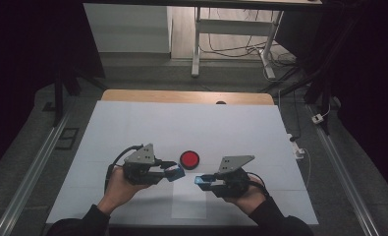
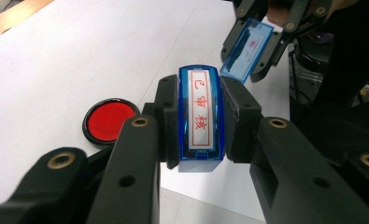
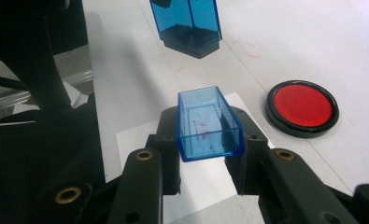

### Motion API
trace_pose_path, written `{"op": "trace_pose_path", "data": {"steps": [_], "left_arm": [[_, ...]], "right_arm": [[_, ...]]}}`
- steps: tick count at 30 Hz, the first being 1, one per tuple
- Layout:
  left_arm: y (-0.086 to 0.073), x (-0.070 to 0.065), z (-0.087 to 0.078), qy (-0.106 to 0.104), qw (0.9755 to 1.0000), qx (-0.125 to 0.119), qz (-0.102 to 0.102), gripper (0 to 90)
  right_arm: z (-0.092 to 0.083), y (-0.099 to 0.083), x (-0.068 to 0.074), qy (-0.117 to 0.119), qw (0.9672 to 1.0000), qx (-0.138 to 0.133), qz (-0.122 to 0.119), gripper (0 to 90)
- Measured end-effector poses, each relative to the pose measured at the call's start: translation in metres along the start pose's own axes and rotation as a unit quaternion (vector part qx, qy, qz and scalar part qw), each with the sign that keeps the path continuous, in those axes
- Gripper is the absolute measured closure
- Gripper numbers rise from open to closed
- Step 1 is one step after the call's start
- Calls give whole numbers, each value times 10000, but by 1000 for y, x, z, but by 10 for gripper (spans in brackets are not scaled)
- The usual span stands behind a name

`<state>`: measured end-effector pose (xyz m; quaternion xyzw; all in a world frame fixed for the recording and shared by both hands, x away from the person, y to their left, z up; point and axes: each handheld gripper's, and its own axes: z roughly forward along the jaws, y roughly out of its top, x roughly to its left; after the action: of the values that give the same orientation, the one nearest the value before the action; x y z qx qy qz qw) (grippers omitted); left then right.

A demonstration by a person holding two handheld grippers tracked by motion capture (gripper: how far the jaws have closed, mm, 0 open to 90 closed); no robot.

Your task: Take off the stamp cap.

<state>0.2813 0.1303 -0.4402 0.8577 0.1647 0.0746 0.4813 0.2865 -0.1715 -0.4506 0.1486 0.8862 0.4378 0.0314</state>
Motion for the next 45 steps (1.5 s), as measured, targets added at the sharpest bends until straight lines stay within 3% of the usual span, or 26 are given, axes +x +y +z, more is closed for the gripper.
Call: {"op": "trace_pose_path", "data": {"steps": [15, 23, 45], "left_arm": [[-1, 2, 0, 32, 9999, 58, -126, 706], [-1, 3, 0, 57, 9998, 60, -201, 705], [0, 7, -1, 143, 9994, 29, -326, 705]], "right_arm": [[-24, -14, 0, -475, 9984, -217, 232, 682], [-38, -24, 1, -747, 9967, -168, 285, 681], [-75, -53, 4, -1522, 9855, -196, 718, 681]]}}
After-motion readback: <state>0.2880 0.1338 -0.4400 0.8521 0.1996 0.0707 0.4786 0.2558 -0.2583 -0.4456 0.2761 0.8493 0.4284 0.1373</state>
